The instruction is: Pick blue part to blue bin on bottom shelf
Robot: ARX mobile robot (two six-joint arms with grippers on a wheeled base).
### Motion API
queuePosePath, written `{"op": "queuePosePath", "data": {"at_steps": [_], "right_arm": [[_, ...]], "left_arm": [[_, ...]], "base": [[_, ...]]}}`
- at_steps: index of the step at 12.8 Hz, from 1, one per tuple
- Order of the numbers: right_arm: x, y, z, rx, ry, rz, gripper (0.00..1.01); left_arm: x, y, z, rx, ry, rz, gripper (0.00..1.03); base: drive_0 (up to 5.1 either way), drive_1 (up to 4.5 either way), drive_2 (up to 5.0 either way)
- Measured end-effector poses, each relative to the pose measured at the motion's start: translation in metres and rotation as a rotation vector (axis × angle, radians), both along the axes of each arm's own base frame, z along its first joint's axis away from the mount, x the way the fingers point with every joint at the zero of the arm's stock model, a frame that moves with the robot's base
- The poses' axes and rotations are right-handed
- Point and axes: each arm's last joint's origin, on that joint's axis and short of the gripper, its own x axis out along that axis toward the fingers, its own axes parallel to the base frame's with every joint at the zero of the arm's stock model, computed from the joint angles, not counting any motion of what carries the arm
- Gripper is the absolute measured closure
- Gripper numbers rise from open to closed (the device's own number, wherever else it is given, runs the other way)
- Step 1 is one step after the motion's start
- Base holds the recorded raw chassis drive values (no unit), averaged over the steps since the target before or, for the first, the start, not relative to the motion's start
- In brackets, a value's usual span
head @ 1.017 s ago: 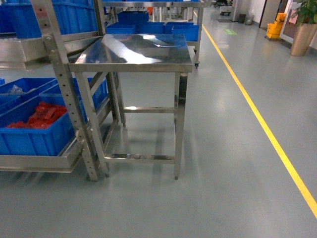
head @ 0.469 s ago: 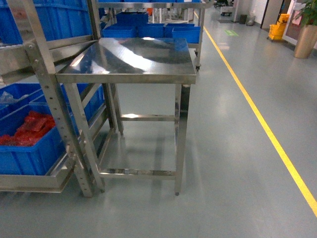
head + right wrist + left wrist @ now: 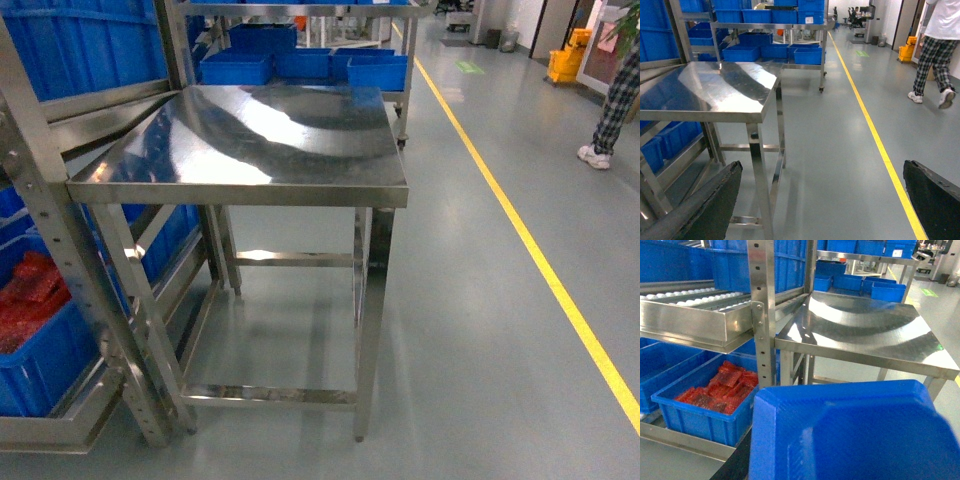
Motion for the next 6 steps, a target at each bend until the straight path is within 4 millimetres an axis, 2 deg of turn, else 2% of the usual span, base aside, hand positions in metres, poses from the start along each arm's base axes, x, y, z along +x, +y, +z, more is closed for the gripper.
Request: {"op": "queuePosePath", "data": {"at_steps": [2, 6], "right_arm": [[0.0000, 0.0000, 0.0000, 0.000, 0.000, 0.000, 0.03], [0.0000, 0.0000, 0.0001, 0.000, -0.001, -0.001, 0.03]], "left_arm": [[0.0004, -0.0003, -0.0007, 0.003, 0.005, -0.001, 0.59], [0.0003, -0.0004, -0.0002, 0.001, 0.002, -0.007, 0.59]], "base": [[0.0, 4.21, -4.3], [0.0, 0.00, 0.0]]}}
